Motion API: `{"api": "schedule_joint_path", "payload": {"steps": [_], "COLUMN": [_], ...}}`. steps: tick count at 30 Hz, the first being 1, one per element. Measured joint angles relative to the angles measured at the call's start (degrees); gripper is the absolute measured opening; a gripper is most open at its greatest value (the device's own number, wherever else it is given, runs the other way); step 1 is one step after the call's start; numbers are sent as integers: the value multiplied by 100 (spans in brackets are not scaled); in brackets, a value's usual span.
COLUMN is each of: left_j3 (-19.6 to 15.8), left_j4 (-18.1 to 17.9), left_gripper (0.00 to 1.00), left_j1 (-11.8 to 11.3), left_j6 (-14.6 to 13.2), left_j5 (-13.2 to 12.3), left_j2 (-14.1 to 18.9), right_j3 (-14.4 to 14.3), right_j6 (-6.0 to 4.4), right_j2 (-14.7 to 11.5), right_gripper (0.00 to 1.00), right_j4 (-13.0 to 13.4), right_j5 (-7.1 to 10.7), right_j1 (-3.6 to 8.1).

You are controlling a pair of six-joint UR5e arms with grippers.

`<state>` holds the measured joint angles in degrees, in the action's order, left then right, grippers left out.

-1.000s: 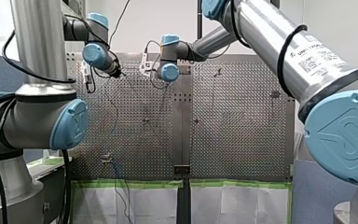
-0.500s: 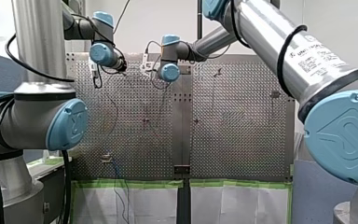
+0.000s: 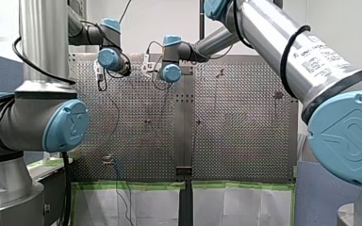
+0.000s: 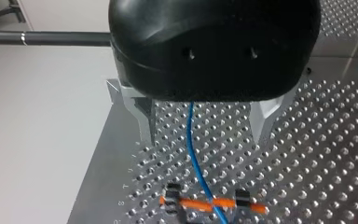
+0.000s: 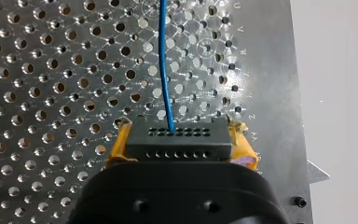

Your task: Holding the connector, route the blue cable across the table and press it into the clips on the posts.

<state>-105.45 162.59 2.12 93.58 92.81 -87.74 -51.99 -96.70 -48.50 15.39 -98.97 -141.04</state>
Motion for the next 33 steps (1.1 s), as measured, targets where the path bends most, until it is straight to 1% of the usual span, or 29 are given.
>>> {"api": "schedule_joint_path", "payload": {"steps": [3, 5, 12, 15, 19, 20, 21, 22, 24, 25, 26, 27, 33], "left_j3": [103, 174, 439, 483, 498, 499, 500, 500, 500, 500, 500, 500, 503], "left_j4": [-105, -153, -174, -186, -212, -215, -219, -221, -224, -225, -225, -224, -191], "left_gripper": [100, 100, 100, 100, 100, 84, 71, 71, 27, 27, 19, 0, 0], "left_j1": [32, 40, 64, 69, 70, 70, 71, 71, 71, 71, 72, 74, 85], "left_j6": [-11, 13, 41, -15, -65, -69, -71, -71, -71, -70, -70, -70, -31], "left_j5": [132, 175, 191, 232, 328, 346, 362, 369, 375, 378, 381, 385, 439], "left_j2": [-164, -251, -509, -627, -696, -702, -707, -709, -710, -711, -711, -711, -710], "right_j3": [0, 0, 0, 0, -1, 0, 0, 0, 0, 0, 0, 0, 0], "right_j6": [0, 1, 0, 0, 0, 0, 0, 0, 0, 0, 0, 1, -5], "right_j2": [1, 1, 1, 1, 1, 1, 2, 2, 2, 1, 1, 1, 1], "right_gripper": [0, 0, 0, 0, 0, 0, 0, 0, 0, 0, 0, 0, 0], "right_j4": [0, 0, 0, 0, 0, -1, -3, -5, -7, -7, -8, -8, -28], "right_j5": [-1, -1, 2, 5, 7, 8, 8, 8, 8, 8, 8, 8, 4], "right_j1": [3, 5, 10, 11, 17, 18, 18, 18, 16, 15, 14, 13, 1]}}
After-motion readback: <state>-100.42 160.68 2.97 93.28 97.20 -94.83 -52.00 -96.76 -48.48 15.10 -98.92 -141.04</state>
